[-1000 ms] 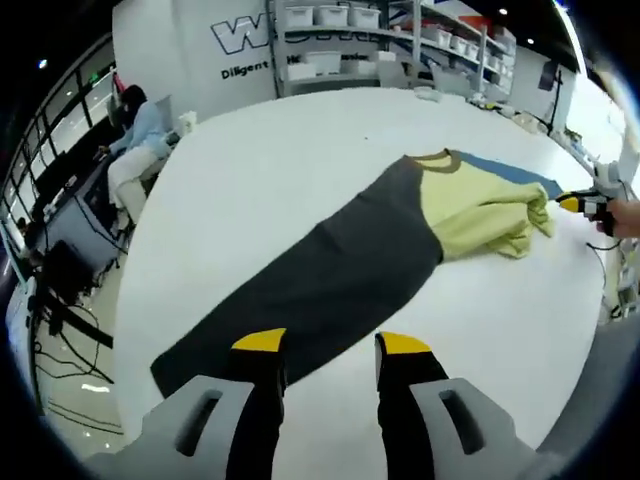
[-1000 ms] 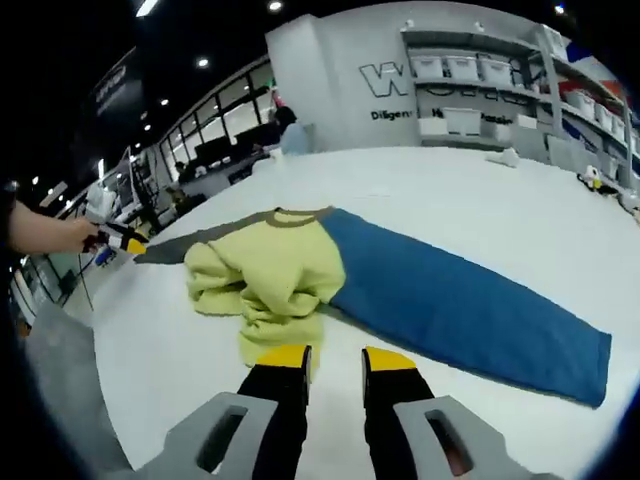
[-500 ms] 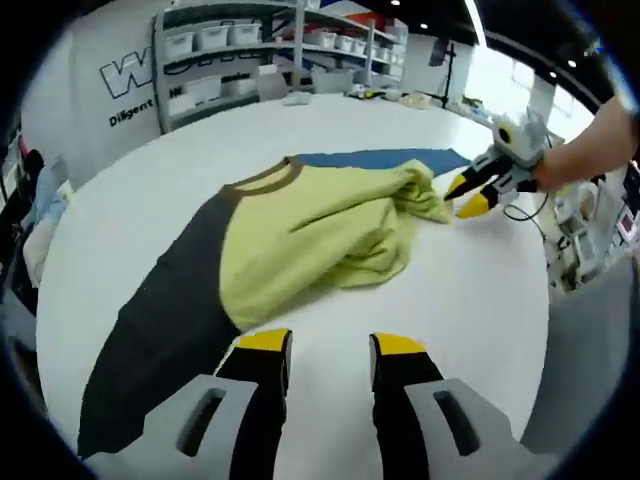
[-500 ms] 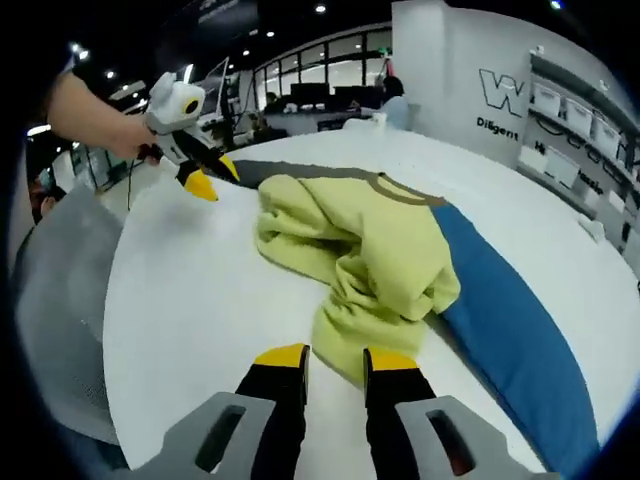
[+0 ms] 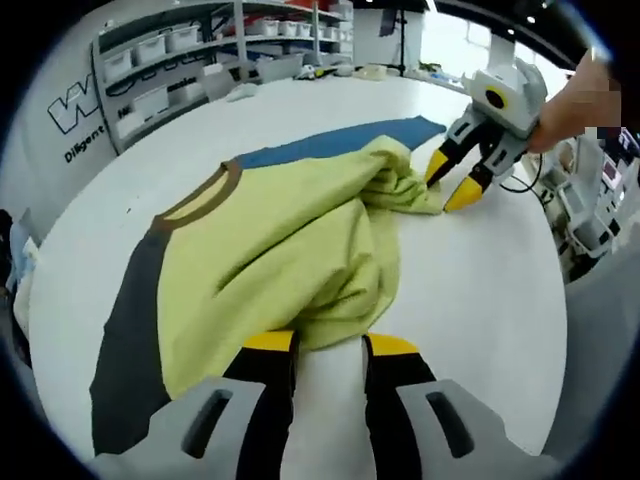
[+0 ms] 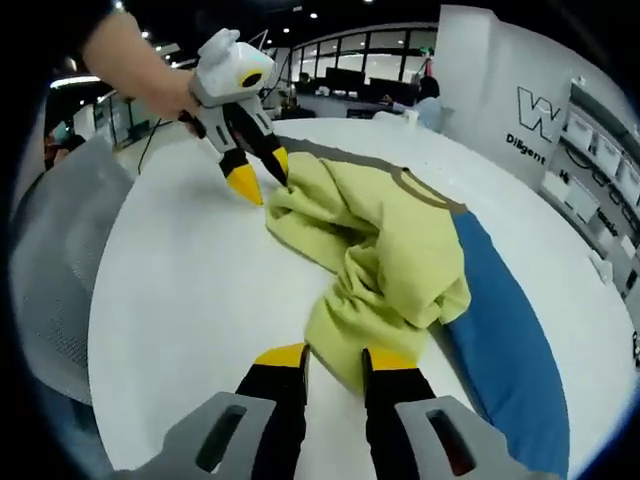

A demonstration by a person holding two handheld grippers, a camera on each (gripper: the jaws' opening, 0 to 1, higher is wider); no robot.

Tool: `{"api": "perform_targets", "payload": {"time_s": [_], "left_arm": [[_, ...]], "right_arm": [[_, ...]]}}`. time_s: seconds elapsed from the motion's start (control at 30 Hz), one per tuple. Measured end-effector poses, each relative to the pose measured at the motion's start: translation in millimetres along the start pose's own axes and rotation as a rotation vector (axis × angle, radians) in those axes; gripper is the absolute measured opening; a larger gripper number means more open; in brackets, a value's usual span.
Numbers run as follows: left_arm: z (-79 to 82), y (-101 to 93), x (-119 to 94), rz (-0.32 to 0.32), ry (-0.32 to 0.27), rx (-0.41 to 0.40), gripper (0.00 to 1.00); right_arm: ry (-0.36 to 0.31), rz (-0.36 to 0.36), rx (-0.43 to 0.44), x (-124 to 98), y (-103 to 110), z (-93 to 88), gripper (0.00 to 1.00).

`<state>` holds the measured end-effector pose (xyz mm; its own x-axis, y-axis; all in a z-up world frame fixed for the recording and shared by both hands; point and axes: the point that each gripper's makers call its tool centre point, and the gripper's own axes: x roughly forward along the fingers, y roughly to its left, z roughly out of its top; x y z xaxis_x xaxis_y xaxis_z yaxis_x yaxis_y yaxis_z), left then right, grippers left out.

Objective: Fold the garment on the visible template until the final outline fits inside the template.

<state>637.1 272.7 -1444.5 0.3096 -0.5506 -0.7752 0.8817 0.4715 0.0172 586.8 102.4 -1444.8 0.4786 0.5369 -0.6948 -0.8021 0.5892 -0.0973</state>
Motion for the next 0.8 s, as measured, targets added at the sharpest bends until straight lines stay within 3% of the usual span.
{"api": "perform_targets", "payload": {"time_s": [0.17, 0.27, 0.43, 0.8], "left_arm": [[4.5, 2.5, 1, -0.008, -0.007, -0.008, 0.23], [3.8, -1.5, 2, -0.043, -0.006, -0.010, 0.04], [2.3, -2.1, -2, -0.047, 0.001, -0.016, 0.03], [9.5, -13.0, -43, -0.076, -0.067, 0.001, 0.03]], "right_arm": [[0.000, 0.007, -0.001, 2, -2, 1.9, 0.12], [0.003, 0.018, -0.009, 4, -2, 2.8, 0.08], [0.026, 0.021, -0.049, 4, -4, 3.0, 0.00], [-0.001, 0.068, -0.054, -16, 9, 11.0, 0.00]]}}
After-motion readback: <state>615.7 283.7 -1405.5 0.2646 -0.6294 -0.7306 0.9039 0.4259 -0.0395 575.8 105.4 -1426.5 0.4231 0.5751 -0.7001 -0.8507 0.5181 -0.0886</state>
